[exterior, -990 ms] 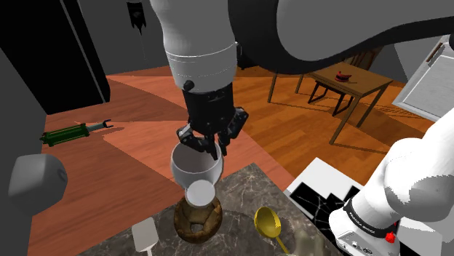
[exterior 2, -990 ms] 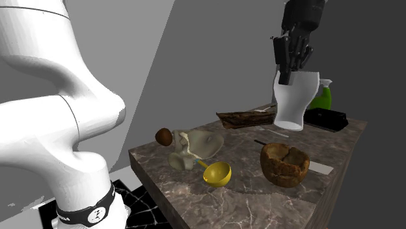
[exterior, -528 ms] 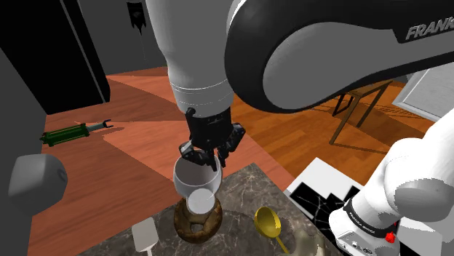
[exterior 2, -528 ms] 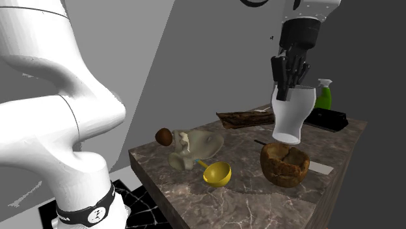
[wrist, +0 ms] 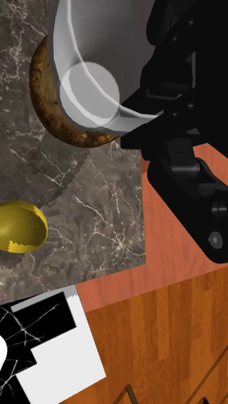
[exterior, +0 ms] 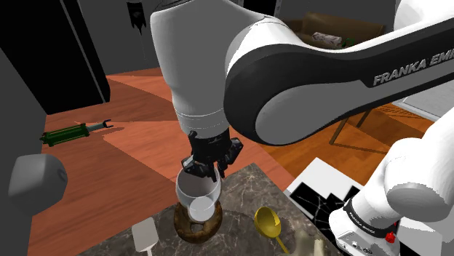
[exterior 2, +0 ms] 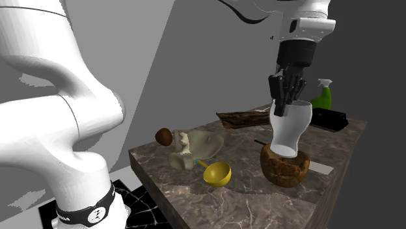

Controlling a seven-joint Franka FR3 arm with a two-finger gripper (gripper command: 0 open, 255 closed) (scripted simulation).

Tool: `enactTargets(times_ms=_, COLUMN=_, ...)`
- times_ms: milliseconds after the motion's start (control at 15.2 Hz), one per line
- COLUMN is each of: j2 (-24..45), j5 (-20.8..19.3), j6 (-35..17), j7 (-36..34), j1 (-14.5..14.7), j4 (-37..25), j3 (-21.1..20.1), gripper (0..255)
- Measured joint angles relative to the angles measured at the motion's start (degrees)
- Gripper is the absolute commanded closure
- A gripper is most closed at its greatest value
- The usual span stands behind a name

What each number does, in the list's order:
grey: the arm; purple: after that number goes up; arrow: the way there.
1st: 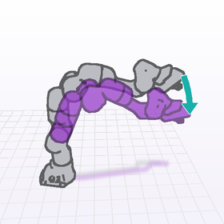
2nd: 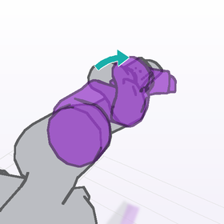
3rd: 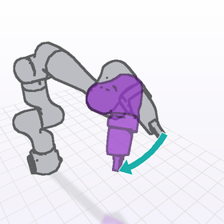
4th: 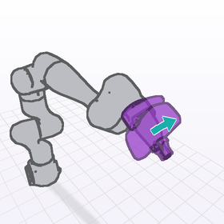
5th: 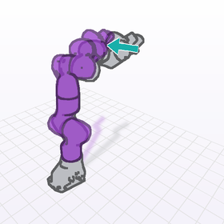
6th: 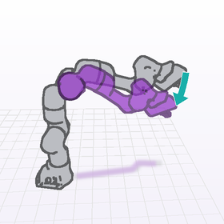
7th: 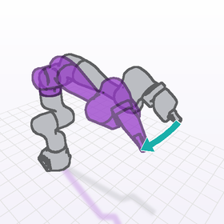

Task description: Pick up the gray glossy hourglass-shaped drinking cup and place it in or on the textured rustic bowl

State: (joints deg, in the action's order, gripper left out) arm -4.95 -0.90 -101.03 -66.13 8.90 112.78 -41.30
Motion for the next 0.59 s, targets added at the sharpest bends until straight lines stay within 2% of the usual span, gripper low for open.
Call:
enactTargets(times_ms=396, j2=0.2, j5=-0.2, j6=-0.6, j7=-0.1, j1=0.0, j4=0.4, j3=0.0, gripper=255)
enactTargets(times_ms=462, j2=0.2, j5=-0.2, j6=-0.6, j7=-0.1, j1=0.0, j4=0.4, j3=0.0, gripper=0)
enactTargets(times_ms=594, j2=0.2, j5=-0.2, j6=-0.6, j7=-0.1, j1=0.0, j4=0.3, j3=0.0, gripper=0)
